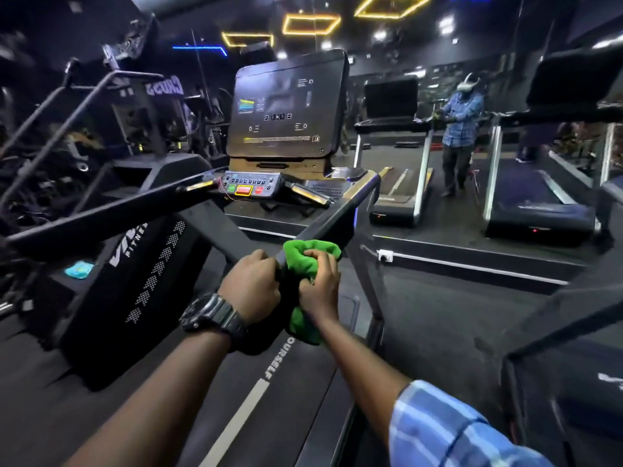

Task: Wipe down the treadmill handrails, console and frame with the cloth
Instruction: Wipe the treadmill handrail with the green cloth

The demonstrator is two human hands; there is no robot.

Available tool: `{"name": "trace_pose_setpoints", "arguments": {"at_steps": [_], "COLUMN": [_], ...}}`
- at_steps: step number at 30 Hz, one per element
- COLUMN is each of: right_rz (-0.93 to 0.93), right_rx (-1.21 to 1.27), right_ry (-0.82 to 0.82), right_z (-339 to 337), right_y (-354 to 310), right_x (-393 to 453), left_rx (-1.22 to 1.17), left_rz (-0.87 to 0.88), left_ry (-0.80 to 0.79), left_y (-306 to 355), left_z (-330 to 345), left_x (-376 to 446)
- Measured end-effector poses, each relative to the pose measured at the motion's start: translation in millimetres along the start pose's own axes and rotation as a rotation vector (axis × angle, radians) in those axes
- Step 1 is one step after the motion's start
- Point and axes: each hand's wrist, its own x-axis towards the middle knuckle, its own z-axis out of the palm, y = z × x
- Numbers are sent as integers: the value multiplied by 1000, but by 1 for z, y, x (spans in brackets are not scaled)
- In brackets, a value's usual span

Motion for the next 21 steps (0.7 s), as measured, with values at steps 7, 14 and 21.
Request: {"name": "trace_pose_setpoints", "arguments": {"at_steps": [7,14,21], "right_rz": [67,-327,54], "right_rx": [1,-30,70], "right_ry": [-112,-175,-38], "right_z": [-16,-24,-18], "right_y": [53,50,84], "right_x": [0,48,140], "left_rx": [149,159,214], "left_rz": [-65,-168,-231], "left_ry": [58,102,63], "left_y": [24,44,57], "left_z": [21,37,51], "left_x": [20,54,93]}}
